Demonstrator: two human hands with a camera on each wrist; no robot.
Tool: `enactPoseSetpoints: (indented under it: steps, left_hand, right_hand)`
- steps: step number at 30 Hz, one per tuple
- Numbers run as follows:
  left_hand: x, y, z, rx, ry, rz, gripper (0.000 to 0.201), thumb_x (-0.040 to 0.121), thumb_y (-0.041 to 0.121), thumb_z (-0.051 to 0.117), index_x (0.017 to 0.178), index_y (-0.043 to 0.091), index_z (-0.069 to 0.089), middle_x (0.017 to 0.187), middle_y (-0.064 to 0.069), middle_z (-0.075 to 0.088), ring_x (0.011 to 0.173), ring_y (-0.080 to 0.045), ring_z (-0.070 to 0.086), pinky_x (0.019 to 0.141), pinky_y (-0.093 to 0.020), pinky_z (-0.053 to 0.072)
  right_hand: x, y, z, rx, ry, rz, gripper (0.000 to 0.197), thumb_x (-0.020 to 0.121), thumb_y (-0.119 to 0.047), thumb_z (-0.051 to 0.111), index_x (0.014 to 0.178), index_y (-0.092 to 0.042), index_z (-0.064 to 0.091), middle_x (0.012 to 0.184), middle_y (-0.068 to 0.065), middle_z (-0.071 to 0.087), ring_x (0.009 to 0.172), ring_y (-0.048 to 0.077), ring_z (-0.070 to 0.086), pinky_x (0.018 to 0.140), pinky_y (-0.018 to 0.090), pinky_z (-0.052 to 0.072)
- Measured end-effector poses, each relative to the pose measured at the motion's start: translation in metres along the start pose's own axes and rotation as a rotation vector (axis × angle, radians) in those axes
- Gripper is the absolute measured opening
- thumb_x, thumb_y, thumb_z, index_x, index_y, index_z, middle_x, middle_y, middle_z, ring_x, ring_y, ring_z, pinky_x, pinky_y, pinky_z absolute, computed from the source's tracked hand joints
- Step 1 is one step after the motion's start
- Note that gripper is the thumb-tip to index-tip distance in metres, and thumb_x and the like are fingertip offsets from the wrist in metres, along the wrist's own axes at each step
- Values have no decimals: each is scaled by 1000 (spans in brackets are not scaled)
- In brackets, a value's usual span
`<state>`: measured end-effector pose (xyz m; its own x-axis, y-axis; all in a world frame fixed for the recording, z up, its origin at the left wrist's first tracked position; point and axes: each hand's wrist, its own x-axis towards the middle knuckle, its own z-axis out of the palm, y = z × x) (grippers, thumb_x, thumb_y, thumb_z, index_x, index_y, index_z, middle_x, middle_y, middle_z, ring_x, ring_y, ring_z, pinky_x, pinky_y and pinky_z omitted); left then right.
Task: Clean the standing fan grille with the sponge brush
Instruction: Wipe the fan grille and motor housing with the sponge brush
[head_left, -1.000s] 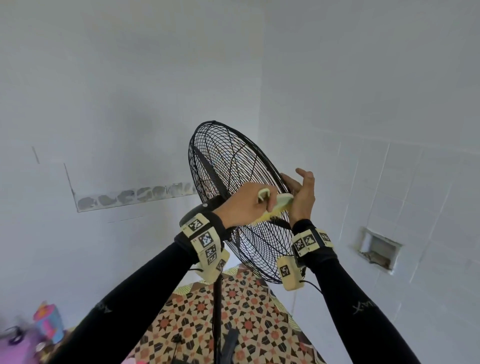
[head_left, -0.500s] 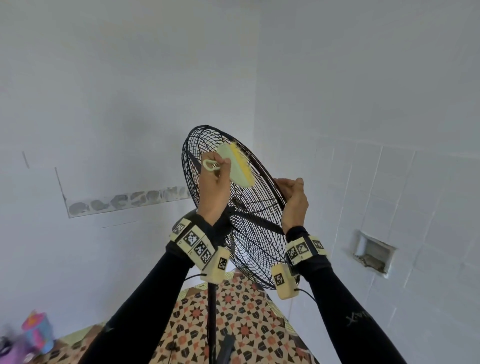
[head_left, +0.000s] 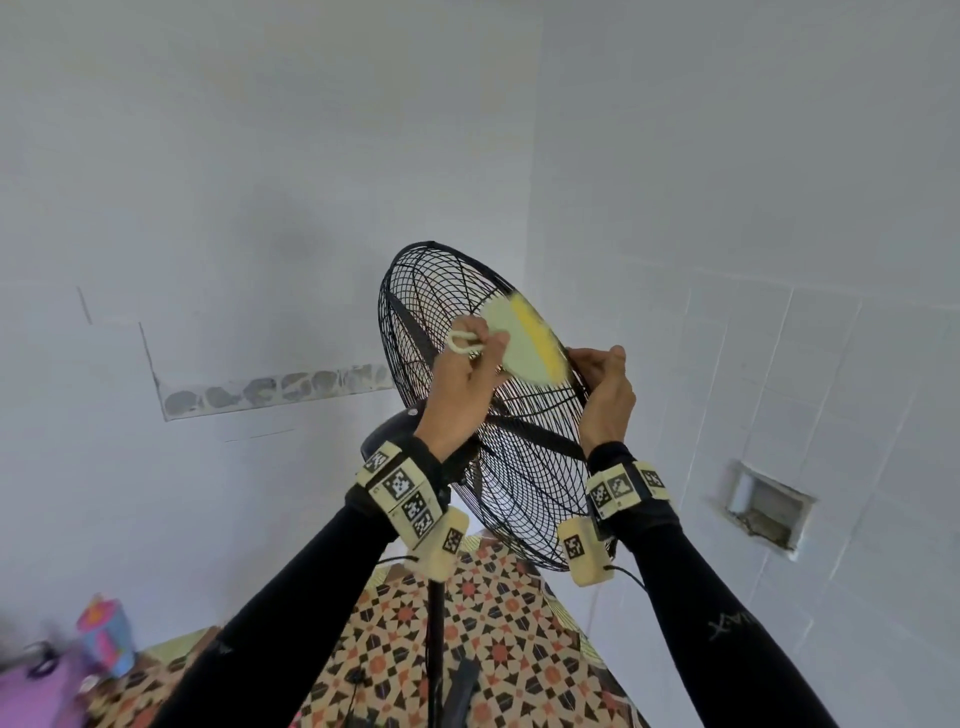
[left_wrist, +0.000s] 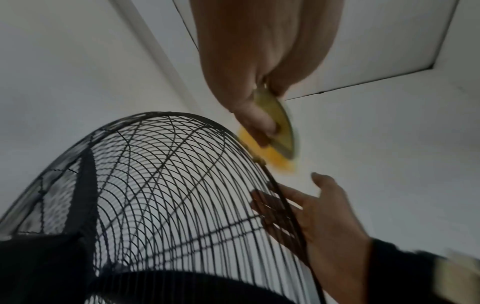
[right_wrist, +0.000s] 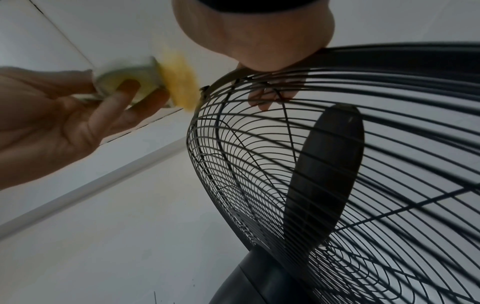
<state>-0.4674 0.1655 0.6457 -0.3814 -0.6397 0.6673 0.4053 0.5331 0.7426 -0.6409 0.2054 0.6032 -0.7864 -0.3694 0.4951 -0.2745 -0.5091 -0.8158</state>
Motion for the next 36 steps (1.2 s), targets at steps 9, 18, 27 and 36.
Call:
enactPoseSetpoints:
  steps: [9, 18, 27, 36]
  left_hand:
    - [0, -1, 4, 265, -200, 72, 11, 105, 13, 58, 97, 17, 51, 98, 1, 59, 89, -10, 63, 78, -42, 62]
    - [81, 33, -28, 77, 23, 145, 25, 93, 6, 64, 82, 27, 57, 86, 5, 56, 83, -16, 52, 76, -35, 41]
    - [84, 21, -39, 534, -124, 338, 31, 106, 11, 55, 82, 30, 48, 76, 8, 58, 64, 4, 51, 59, -9, 38]
    - [88, -7, -62, 485, -74, 302, 47, 97, -6, 58, 69, 28, 39, 64, 15, 46, 59, 5, 47, 59, -7, 36]
  right_hand:
    - [-6, 2, -2, -95, 30, -33, 57, 97, -65, 27, 87, -33, 73, 97, -3, 76, 100, 19, 69, 97, 40, 53]
    - [-16, -6, 13, -682, -205, -335, 55, 94, -63, 51, 134, -25, 48, 128, -2, 63, 114, 18, 58, 96, 40, 50]
    - [-3, 4, 32, -1000, -225, -444, 85, 86, -72, 56, 151, -23, 33, 148, 4, 50, 124, 30, 53, 93, 49, 51]
    - [10, 3, 29, -991, -172, -418, 80, 83, -72, 61, 147, -31, 35, 139, -2, 56, 119, 23, 56, 91, 42, 51]
